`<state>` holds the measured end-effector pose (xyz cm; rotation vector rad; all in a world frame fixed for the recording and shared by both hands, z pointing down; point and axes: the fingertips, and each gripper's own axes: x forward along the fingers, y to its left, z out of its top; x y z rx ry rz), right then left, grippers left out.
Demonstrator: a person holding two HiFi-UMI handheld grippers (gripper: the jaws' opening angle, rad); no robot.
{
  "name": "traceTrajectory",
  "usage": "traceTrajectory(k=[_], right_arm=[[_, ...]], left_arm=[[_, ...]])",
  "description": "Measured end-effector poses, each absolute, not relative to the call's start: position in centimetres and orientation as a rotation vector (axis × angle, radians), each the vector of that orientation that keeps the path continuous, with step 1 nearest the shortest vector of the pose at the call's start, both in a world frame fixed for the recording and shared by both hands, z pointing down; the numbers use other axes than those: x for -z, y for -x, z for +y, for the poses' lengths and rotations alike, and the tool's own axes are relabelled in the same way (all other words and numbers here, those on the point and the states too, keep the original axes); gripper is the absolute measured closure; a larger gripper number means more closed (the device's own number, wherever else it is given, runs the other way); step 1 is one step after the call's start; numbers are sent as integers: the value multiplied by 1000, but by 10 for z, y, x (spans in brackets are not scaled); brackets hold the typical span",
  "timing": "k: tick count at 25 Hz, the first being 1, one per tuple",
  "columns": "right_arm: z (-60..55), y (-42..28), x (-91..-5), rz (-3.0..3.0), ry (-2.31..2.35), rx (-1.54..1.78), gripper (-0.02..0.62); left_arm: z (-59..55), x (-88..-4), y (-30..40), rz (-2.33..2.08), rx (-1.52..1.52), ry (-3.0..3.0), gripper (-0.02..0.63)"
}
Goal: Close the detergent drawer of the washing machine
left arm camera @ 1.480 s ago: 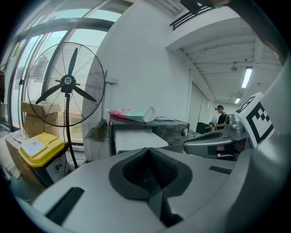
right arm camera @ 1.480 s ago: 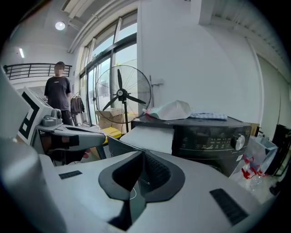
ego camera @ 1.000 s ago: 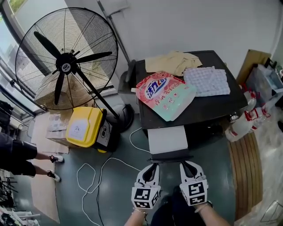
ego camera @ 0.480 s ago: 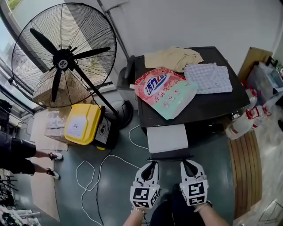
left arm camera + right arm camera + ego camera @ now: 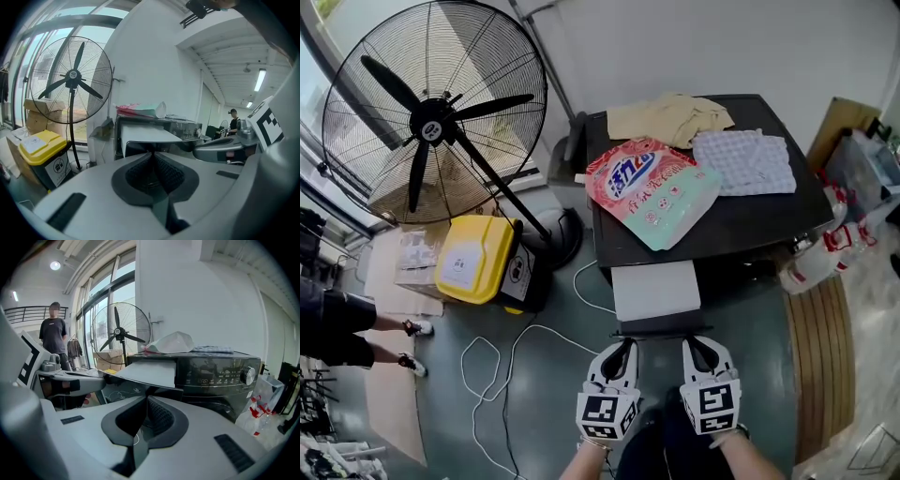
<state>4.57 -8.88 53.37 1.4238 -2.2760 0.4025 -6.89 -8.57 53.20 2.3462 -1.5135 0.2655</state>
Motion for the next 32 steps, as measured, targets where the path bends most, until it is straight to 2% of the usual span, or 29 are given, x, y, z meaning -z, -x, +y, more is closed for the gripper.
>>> traceTrajectory(k=[32], right_arm=[[-137, -42, -523, -2314, -1461, -375, 565]], left_arm=[[-133, -524, 73, -1550, -251, -2356, 578]])
